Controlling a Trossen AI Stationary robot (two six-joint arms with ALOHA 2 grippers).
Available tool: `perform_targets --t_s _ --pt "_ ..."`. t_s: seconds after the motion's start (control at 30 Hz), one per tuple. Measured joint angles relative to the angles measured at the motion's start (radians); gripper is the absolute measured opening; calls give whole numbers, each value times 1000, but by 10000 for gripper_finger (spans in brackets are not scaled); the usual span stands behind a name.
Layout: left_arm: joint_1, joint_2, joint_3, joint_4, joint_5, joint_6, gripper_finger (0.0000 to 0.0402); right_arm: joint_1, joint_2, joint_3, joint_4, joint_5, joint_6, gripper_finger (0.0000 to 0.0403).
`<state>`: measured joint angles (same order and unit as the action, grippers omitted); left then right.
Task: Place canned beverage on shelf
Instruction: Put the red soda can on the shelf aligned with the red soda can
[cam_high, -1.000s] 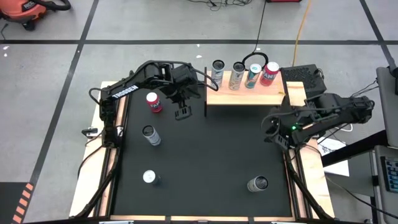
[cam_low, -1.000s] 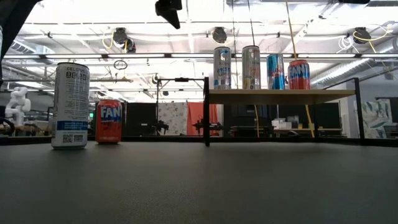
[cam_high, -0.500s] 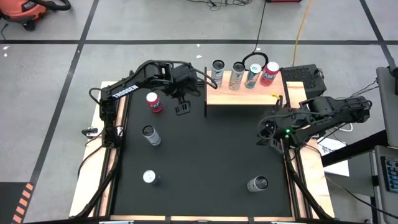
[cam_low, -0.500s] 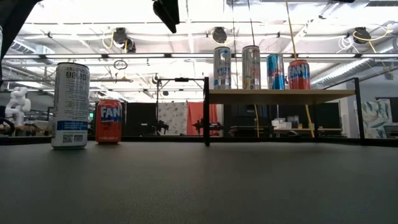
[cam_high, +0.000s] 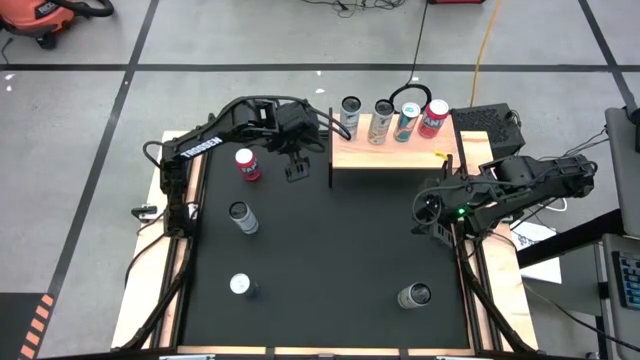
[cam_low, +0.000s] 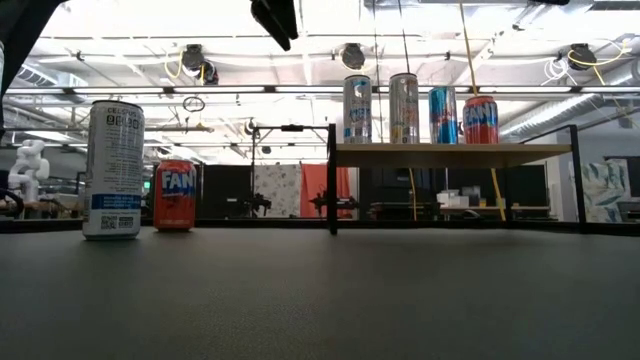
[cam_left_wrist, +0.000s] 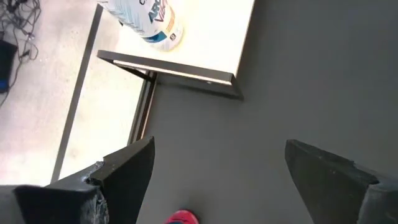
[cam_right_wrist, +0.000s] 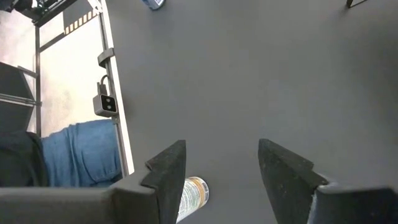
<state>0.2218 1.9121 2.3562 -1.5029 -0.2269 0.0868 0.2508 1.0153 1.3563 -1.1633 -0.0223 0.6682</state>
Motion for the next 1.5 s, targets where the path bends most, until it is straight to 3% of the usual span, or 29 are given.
perform_targets --t_s 0.83,1.17,1.37,1.5 --pt "0 0 0 77 -11 -2 354 0 0 0 0 0 -49 183" --pt "55 0 0 66 -12 -61 355 0 0 0 -1 0 -60 183" --pt "89 0 0 16 -11 -157 393 0 0 0 -6 0 -70 183" --pt "112 0 0 11 -16 -151 393 0 0 0 -40 0 -71 183"
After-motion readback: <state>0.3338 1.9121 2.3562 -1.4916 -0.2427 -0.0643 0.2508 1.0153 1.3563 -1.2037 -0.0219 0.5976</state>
